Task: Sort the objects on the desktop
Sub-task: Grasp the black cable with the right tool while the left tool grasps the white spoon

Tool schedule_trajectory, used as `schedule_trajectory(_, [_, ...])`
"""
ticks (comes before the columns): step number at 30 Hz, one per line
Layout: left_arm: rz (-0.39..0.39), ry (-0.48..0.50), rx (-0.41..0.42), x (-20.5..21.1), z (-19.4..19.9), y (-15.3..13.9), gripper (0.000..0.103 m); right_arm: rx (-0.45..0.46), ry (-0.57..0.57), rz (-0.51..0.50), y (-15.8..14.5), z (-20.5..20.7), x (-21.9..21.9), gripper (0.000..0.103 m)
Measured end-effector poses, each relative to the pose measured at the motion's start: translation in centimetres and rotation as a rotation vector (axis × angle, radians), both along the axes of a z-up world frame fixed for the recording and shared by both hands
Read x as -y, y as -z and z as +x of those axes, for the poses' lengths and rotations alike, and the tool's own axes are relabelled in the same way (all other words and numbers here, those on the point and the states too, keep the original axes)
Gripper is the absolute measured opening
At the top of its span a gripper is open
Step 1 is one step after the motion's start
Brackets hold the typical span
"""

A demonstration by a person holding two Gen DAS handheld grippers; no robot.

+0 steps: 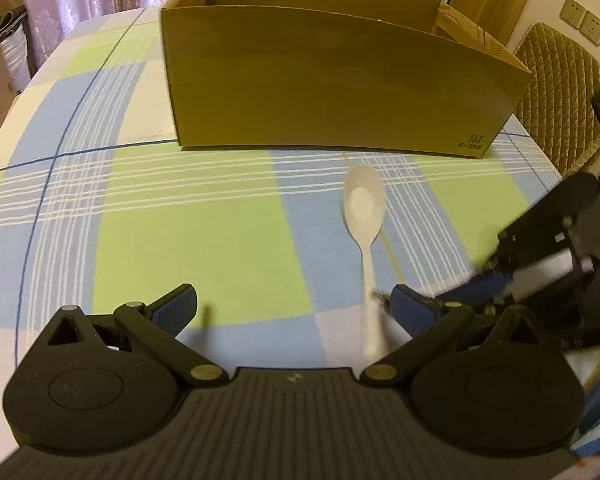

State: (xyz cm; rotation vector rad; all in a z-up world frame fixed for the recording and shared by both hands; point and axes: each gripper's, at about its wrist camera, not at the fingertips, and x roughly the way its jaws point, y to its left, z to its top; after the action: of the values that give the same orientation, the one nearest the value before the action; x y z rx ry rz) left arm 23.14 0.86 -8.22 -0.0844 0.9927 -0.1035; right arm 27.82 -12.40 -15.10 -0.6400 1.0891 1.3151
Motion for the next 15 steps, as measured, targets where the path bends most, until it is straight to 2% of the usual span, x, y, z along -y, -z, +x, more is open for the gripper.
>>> schedule_trajectory(2, [0.009,0.017,-0.004,0.2,0.0,-0.1,0.099,0.029,0.070,0.004,-0.5,1.2,1.0,0.011])
schedule_trajectory(7, [0.013,0.126,0.004,1.9,1.0,0.2,0.085,0.081,0.252,-0.004,-1.1,3.4,2.9,0.011])
schedule_trajectory(10, [0.036,0.193,0.030,3.2,2.2,0.4,0.080,0.067,0.350,0.004,-0.8,4.5,3.8,0.011])
schedule_trajectory(15, [0.063,0.256,0.074,4.8,4.3,1.0,0.076,0.025,0.435,0.029,-0.7,5.3,4.8,0.011])
